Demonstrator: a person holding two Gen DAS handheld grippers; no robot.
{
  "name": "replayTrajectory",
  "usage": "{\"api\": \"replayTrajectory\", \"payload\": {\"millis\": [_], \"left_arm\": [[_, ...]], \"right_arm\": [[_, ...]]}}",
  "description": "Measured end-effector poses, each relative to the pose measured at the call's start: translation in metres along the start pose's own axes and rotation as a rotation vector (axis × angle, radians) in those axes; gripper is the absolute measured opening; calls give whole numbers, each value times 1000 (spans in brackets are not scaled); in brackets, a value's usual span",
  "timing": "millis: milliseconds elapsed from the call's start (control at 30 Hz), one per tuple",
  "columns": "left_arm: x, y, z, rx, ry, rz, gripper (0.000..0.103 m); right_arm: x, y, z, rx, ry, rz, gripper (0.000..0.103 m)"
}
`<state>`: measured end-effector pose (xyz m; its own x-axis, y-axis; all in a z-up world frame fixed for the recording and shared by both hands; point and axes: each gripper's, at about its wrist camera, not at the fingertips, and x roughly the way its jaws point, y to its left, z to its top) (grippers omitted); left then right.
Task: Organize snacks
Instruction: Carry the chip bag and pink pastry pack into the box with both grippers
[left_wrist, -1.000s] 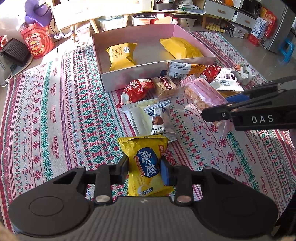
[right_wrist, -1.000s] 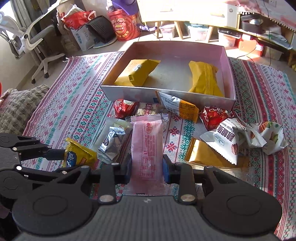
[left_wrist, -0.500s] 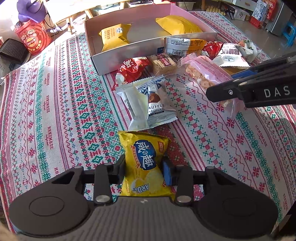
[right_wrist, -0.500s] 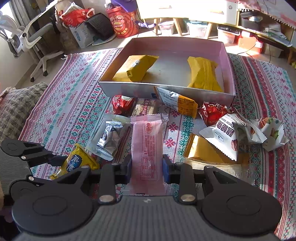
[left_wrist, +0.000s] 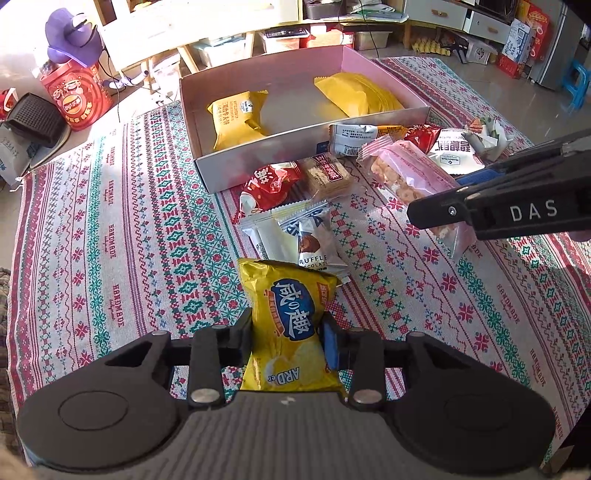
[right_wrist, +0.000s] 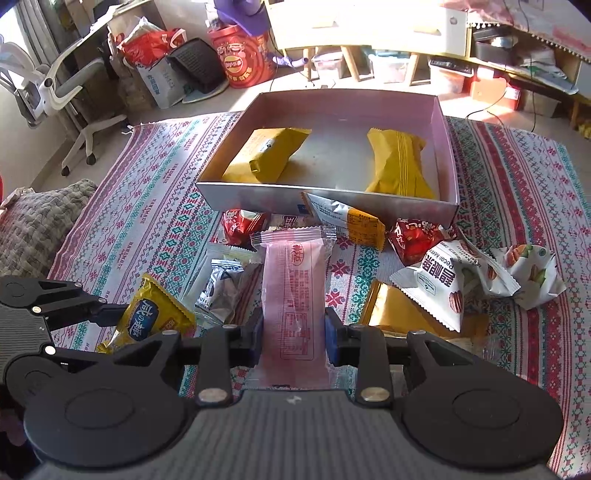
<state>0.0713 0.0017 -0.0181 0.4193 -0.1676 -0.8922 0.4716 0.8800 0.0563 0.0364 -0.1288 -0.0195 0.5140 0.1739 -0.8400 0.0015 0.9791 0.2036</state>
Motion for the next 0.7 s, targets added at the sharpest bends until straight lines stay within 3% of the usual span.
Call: {"api": "replayTrajectory", "payload": {"millis": [367,700], "left_arm": [[-10,10,46,-88,-113,-28,43],[7,14,101,-158,-185,-81,43]], "right_arm": [[-16,-28,27,76,-76,-14,29],[0,-58,65,176,-95,17,29]]}}
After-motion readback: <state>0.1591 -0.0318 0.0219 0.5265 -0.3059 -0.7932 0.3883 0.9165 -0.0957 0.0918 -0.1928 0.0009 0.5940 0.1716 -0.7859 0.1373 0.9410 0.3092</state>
